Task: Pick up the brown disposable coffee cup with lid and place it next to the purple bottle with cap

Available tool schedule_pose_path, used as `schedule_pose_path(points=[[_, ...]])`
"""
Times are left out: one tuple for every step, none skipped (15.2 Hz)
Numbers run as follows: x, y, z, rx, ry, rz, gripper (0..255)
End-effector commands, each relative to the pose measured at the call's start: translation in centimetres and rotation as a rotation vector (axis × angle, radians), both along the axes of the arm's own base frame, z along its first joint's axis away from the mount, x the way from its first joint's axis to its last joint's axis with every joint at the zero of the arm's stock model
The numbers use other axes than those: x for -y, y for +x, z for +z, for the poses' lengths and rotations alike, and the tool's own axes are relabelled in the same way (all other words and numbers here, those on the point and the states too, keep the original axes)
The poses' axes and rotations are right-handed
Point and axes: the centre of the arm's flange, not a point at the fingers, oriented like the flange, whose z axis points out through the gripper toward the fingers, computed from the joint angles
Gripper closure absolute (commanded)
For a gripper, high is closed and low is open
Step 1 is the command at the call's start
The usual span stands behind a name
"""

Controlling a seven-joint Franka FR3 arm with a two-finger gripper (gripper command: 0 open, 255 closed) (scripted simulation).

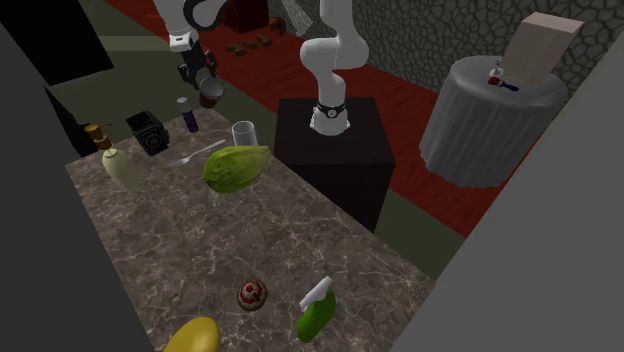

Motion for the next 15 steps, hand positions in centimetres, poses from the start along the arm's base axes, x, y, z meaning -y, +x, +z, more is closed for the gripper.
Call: schedule_pose_path(points=[[0.0, 0.0, -1.0, 0.000, -0.001, 0.000, 255], [0.0, 0.0, -1.5, 0.000, -0.001, 0.000, 255], [0.0, 0.0, -2.1, 0.000, -0.001, 0.000, 255], [0.0, 0.0, -2.6, 0.000, -0.001, 0.000, 255], [0.0, 0.0, -3.1, 0.000, -0.001, 0.000, 255], [0.0, 0.0, -3.7, 0.000, -0.001, 0.000, 255], [0.0, 0.0, -4.2, 0.000, -0.001, 0.000, 255], [0.0, 0.0, -4.7, 0.000, -0.001, 0.000, 255], [0.0, 0.0, -5.2, 0.000, -0.001, 0.000, 255], [0.0, 0.0, -5.8, 0.000, -0.001, 0.000, 255], [0.0, 0.0, -6.3, 0.000, -0.001, 0.000, 255], [0.0, 0.0, -6.8, 0.000, -0.001, 0.000, 255], [0.0, 0.0, -7.4, 0.000, -0.001, 0.000, 255], [0.0, 0.0, -7.9, 0.000, -0.001, 0.000, 255], [0.0, 0.0, -8.7, 0.000, -0.001, 0.000, 255]])
